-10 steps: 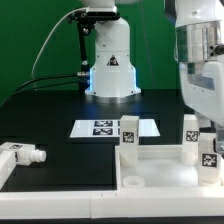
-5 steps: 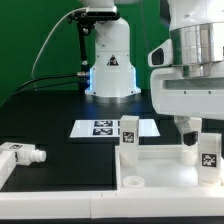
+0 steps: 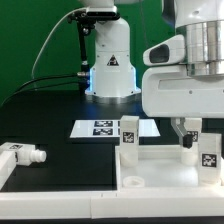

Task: Assemble square table

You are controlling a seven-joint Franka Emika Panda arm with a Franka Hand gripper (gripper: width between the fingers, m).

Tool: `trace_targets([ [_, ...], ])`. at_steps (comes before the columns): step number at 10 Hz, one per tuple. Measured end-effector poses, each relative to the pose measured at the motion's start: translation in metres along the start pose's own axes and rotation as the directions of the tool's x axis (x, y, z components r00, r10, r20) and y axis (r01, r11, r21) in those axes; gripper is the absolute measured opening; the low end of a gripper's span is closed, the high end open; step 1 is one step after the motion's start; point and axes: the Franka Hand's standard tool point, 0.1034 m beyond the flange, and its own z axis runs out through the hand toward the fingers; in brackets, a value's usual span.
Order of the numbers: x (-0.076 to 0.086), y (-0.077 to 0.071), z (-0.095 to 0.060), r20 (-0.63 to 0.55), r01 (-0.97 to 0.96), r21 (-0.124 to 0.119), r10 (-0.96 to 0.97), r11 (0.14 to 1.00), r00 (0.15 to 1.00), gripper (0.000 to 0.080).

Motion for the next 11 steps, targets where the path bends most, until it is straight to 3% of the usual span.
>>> trace_targets([
  [2, 0.0, 0.0001, 0.0, 0.001, -0.135, 0.001, 0.135, 0.991, 0.991, 0.0301],
  [3, 0.0022, 0.0034, -0.0004, -0.002, -0.224, -0.003, 0.224, 0.975, 0.975, 0.0301],
  [5, 0.0005, 0.007, -0.0009, -0.003, -0.517, -0.011, 0.517, 0.856, 0.856, 0.0301],
  [8, -0.0028, 0.0071, -0.0017, 0.054, -0.863, -0.019, 0.863, 0.505, 0.503, 0.0301],
  [10, -0.0048, 0.0051, -0.0024, 0.05, -0.913, -0.028, 0.913, 0.407, 0.406, 0.0301],
  [11, -0.004, 0.0063, -0.0023, 0.05, -0.9, -0.027, 0.899, 0.436, 0.434, 0.0301],
])
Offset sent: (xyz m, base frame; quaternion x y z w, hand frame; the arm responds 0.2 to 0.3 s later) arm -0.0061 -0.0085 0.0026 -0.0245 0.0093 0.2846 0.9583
